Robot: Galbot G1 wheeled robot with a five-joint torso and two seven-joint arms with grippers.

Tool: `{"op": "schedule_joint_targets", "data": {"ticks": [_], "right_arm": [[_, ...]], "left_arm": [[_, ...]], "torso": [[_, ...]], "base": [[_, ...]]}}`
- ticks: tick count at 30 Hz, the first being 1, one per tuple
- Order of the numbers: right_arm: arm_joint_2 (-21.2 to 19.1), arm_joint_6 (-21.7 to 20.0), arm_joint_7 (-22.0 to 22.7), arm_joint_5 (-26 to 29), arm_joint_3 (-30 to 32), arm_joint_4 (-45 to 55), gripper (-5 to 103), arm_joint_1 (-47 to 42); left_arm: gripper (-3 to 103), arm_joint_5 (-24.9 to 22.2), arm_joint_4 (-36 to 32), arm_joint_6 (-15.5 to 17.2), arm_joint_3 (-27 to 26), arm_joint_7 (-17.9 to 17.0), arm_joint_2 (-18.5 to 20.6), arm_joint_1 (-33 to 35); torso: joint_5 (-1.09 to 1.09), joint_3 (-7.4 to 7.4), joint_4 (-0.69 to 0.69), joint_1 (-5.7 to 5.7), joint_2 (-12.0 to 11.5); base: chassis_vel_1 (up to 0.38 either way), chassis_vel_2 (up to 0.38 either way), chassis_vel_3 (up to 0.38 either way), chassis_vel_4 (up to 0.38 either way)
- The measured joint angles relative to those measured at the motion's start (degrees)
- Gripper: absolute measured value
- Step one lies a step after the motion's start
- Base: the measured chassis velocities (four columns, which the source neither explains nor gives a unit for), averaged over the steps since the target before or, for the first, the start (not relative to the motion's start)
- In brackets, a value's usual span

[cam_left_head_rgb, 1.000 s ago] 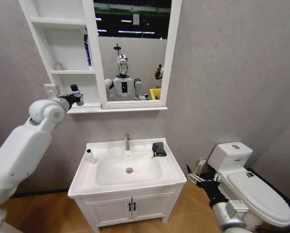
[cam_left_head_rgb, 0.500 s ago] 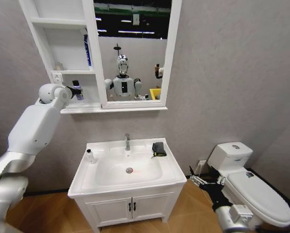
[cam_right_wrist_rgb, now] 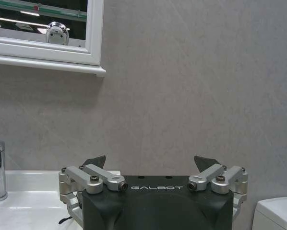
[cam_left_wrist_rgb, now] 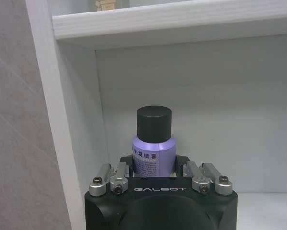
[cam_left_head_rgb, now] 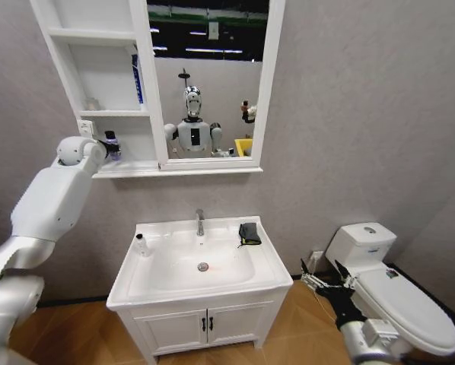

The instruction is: Move facial cleanser and shampoo from washbasin to cabinet, then wipe washbasin with towel.

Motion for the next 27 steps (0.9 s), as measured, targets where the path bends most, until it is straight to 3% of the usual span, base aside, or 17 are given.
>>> {"op": "schedule_joint_targets", "data": {"ticks": [14, 17, 18, 23, 27], "right_arm": [[-0.01, 0.01, 0.12, 0.04, 1.21, 0.19, 100, -0.49], [0.04, 0.1, 0.13, 0.04, 1.23, 0.23, 100, -0.57], [0.04, 0.1, 0.13, 0.04, 1.23, 0.23, 100, -0.57], [0.03, 0.1, 0.13, -0.08, 0.92, 0.38, 100, -0.47], [0.03, 0.05, 0.13, -0.2, 0.6, 0.45, 100, -0.32]], "left_arm": [[40, 0.57, 1.93, -0.02, -0.21, -1.86, -2.13, 0.08], [55, 0.54, 1.52, 0.03, -0.85, -2.35, -2.1, 0.14], [55, 0.54, 1.52, 0.03, -0.85, -2.35, -2.1, 0.14], [77, -0.16, -0.6, 0.14, -1.73, -3.25, -1.44, 1.1], [88, -1.42, -2.69, 0.19, -2.48, -4.43, -0.91, 2.17]], "torso": [[0.01, 0.0, -0.01, 0.0, 0.0], [0.01, 0.0, 0.0, 0.0, 0.0], [0.01, 0.0, 0.0, 0.0, 0.0], [0.01, 0.0, 0.0, 0.0, 0.0], [0.01, 0.0, -0.01, 0.0, 0.0]], "base": [[0.0, 0.0, 0.0, 0.0], [0.0, 0.0, 0.0, 0.0], [0.0, 0.0, 0.0, 0.0], [0.0, 0.0, 0.0, 0.0], [0.0, 0.0, 0.0, 0.0]]}}
